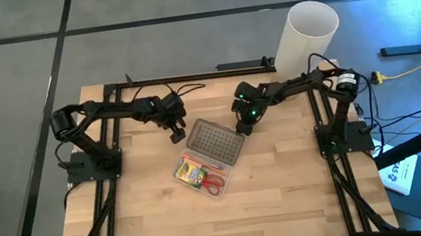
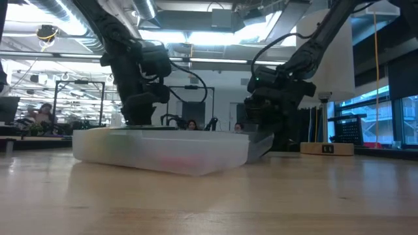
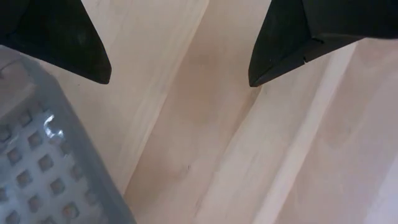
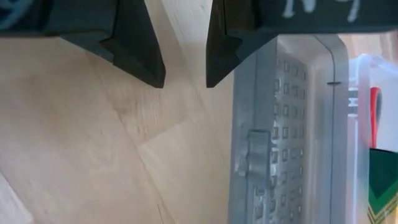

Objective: Pack school essentials
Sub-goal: Close the supply box

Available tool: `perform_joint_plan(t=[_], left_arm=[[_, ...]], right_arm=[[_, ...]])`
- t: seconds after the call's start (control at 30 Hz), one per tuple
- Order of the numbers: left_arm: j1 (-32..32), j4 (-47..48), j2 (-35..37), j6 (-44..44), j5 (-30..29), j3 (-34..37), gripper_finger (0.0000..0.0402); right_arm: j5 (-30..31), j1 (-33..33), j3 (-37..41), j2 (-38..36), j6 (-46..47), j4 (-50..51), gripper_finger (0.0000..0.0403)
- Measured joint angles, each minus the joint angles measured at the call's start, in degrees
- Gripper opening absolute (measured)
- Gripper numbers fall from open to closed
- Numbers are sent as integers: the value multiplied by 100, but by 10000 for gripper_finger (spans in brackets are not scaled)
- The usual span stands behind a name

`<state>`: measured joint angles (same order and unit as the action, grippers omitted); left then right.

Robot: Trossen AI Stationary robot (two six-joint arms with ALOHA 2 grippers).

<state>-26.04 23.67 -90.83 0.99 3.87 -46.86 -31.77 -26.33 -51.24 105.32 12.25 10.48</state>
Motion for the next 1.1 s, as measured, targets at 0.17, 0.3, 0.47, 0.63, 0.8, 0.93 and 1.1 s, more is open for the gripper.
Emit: perform_joint_plan(t=[0.17,0.3,0.47,0.63,0.8,0.93,1.1], left_arm=[[98,-62,-1,-3,-8,138,373],[240,-136,-1,-9,9,143,373],[387,-265,0,-6,3,143,373],[496,-385,-2,37,3,143,373],[540,-392,-2,-5,-3,143,373],[518,-139,102,-21,-173,48,373],[536,396,480,-16,-350,-98,373]], right_arm=[[-72,120,-22,157,-43,-87,126],[-224,178,-11,173,41,-342,126],[-393,213,-2,194,98,-482,126],[-623,321,9,205,113,-516,126],[-572,428,11,205,105,-522,126],[-432,428,11,203,103,-524,126],[-390,428,9,197,91,-520,126]])
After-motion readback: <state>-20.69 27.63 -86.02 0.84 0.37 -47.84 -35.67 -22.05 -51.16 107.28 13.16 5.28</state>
